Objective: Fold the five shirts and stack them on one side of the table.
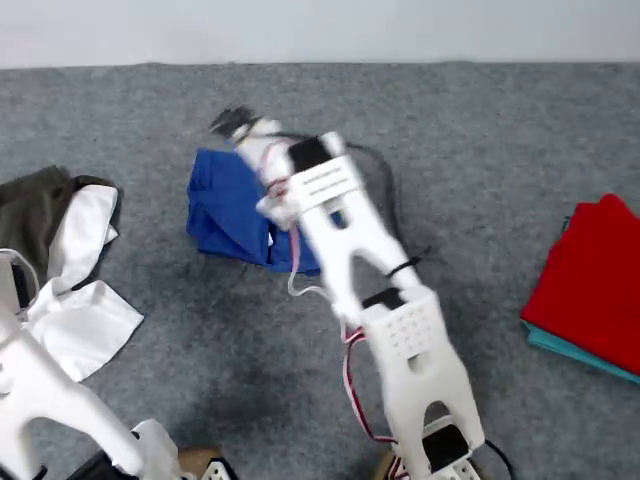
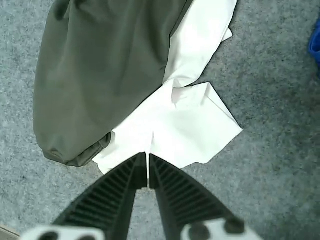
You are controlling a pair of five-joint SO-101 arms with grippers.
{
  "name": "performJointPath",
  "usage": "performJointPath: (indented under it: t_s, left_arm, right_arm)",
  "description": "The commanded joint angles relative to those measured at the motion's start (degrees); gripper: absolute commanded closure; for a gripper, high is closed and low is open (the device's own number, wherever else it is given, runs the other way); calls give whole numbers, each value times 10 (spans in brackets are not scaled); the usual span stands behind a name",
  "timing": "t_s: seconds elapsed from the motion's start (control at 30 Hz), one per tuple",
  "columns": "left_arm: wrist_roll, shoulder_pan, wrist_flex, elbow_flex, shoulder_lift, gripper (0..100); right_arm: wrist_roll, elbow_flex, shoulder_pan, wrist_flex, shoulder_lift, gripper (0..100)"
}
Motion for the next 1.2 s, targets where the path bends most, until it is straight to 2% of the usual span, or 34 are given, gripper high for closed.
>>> performJointPath:
  t_s: [0.0,0.13,0.23,0.4,0.5,0.57,0.7,0.8,1.17]
  left_arm:
    - [6,1,10,-4,-19,985]
    - [6,1,9,-5,-19,985]
    - [6,1,9,-6,-19,985]
    - [6,1,9,-7,-20,985]
    - [6,2,9,-7,-20,985]
    - [6,3,9,-7,-20,985]
    - [6,4,6,-7,-20,985]
    - [6,4,2,-6,-20,985]
    - [6,4,2,-7,-19,985]
  right_arm:
    - [7,-31,-69,-40,-4,988]
    - [7,-38,-131,-39,-11,988]
    - [7,-93,-138,9,-40,988]
    - [7,-187,-76,85,-60,985]
    - [7,-194,-23,95,-44,980]
    - [5,-196,-4,111,-28,939]
    - [-7,-197,-2,146,0,794]
    - [-49,-198,-7,132,19,784]
    - [-107,-198,-37,25,91,784]
